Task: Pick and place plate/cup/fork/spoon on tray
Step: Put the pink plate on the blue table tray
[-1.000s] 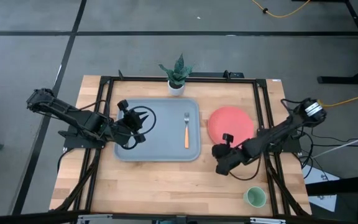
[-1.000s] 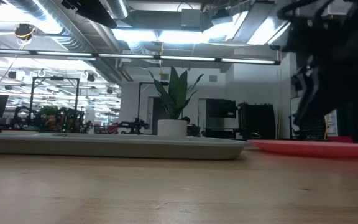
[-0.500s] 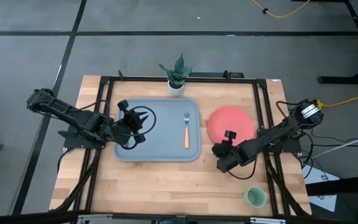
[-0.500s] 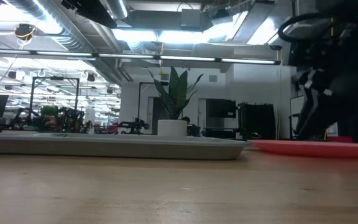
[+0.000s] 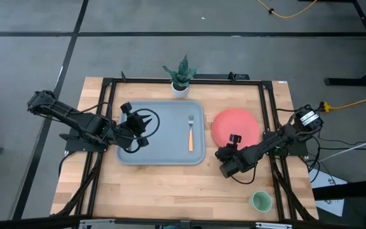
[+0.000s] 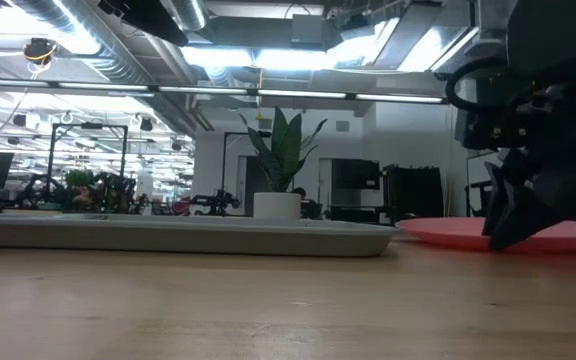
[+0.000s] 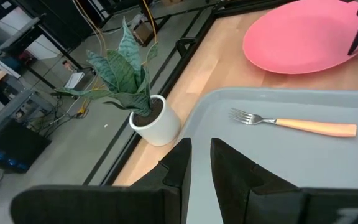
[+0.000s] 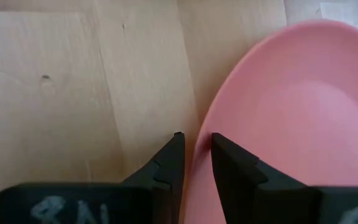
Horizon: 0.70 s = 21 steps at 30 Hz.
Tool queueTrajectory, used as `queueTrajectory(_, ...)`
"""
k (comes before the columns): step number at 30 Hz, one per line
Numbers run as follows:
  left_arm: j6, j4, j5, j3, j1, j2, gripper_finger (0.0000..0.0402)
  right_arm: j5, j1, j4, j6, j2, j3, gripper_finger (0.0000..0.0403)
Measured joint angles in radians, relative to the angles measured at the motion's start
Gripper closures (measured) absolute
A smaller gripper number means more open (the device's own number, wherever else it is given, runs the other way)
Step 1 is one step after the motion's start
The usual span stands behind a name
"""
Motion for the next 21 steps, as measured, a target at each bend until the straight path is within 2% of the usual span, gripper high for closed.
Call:
queueTrajectory(11, 0.000, 0.000, 0.000, 0.000, 0.000, 0.000, 0.0348, 0.064, 0.000, -0.064, 0.004, -0.001, 0.000, 0.0320)
queueTrajectory(17, 0.000, 0.000, 0.001, 0.000, 0.000, 0.000, 0.0348, 0.051, 0.000, -0.122, 0.098, -0.001, 0.000, 0.0320)
queueTrajectory(21, 0.000, 0.000, 0.002, 0.000, 0.000, 0.000, 0.0348, 0.003, 0.000, -0.141, 0.146, -0.001, 0.000, 0.0320)
